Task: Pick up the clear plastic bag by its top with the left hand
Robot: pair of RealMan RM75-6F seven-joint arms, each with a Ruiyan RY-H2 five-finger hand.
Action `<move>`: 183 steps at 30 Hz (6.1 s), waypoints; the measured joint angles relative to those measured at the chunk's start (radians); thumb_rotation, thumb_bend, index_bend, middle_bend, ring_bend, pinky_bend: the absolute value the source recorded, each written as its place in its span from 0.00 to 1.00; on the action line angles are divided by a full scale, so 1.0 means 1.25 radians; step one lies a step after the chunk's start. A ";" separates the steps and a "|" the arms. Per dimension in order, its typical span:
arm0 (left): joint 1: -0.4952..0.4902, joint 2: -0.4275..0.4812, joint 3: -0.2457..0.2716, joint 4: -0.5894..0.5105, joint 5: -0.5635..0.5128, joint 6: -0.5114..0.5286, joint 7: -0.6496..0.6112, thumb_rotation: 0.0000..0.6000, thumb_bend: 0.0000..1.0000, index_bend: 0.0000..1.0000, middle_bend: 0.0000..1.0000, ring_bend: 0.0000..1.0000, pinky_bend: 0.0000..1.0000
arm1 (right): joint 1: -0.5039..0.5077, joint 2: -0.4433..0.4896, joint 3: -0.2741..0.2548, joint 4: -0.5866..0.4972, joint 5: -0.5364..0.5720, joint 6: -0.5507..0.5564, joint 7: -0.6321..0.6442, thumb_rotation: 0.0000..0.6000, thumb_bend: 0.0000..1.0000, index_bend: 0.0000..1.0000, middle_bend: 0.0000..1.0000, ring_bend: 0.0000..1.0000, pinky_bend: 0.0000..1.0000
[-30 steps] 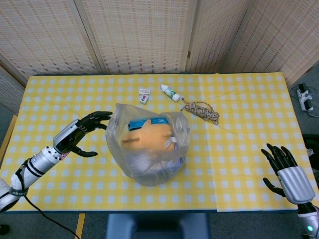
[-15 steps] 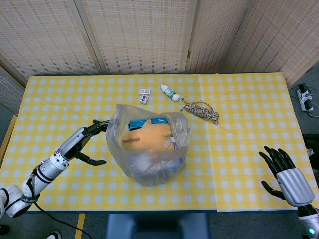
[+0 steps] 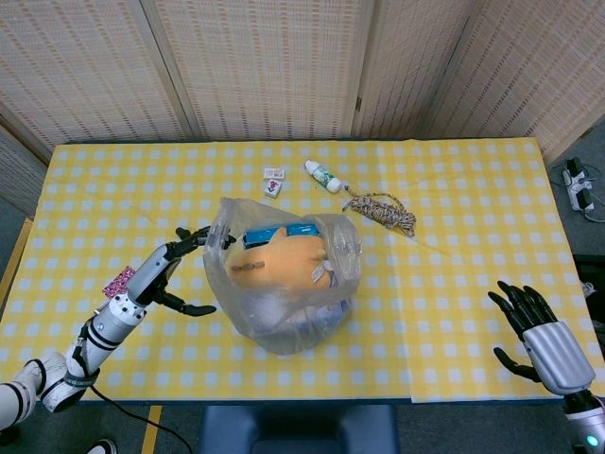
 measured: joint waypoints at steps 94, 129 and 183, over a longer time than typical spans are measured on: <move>-0.217 0.004 0.006 -0.162 0.000 -0.262 -0.073 1.00 0.09 0.17 0.13 0.07 0.22 | -0.002 0.006 -0.003 0.003 -0.005 0.006 0.017 1.00 0.34 0.00 0.00 0.00 0.00; -0.256 -0.085 -0.022 -0.142 -0.052 -0.315 -0.118 1.00 0.09 0.16 0.13 0.08 0.24 | -0.005 0.010 -0.001 0.011 0.002 0.011 0.026 1.00 0.34 0.00 0.00 0.00 0.00; -0.316 -0.044 -0.034 -0.209 -0.051 -0.374 -0.175 1.00 0.10 0.16 0.15 0.09 0.27 | -0.009 0.016 -0.001 0.011 -0.003 0.021 0.042 1.00 0.34 0.00 0.00 0.00 0.00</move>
